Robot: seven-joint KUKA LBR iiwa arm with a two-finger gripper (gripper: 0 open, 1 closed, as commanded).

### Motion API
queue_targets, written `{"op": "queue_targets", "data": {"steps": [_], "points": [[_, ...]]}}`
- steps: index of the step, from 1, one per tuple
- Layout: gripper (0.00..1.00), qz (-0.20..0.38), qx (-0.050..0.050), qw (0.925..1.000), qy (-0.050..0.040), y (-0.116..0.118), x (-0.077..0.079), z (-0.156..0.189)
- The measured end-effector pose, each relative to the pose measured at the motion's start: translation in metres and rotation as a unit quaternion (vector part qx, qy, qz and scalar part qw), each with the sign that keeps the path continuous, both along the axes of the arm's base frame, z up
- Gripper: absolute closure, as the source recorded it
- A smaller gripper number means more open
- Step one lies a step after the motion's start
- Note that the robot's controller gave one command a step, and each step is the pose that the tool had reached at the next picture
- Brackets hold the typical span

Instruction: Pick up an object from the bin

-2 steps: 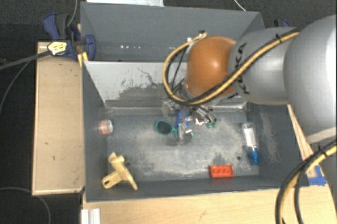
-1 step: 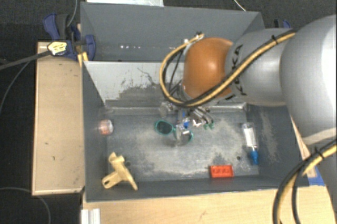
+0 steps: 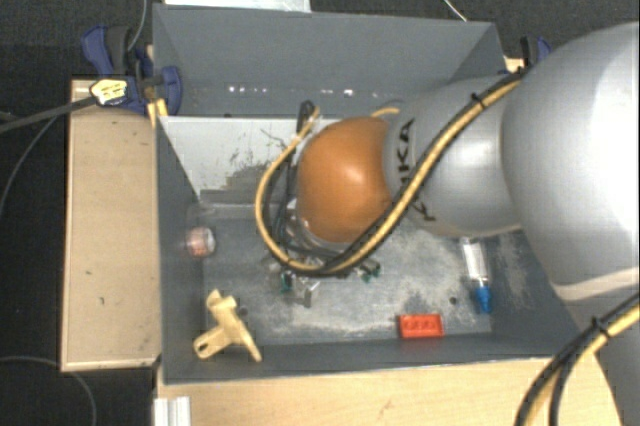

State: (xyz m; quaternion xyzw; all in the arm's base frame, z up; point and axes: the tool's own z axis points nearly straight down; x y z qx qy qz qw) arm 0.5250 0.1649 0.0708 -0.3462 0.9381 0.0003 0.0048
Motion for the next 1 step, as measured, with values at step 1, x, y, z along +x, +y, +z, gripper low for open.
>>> {"op": "queue_targets", "data": {"steps": [1], "points": [[1.0, -0.002, 0.0, 1.0, -0.0002, -0.0005, 0.0004, 0.0001]]}}
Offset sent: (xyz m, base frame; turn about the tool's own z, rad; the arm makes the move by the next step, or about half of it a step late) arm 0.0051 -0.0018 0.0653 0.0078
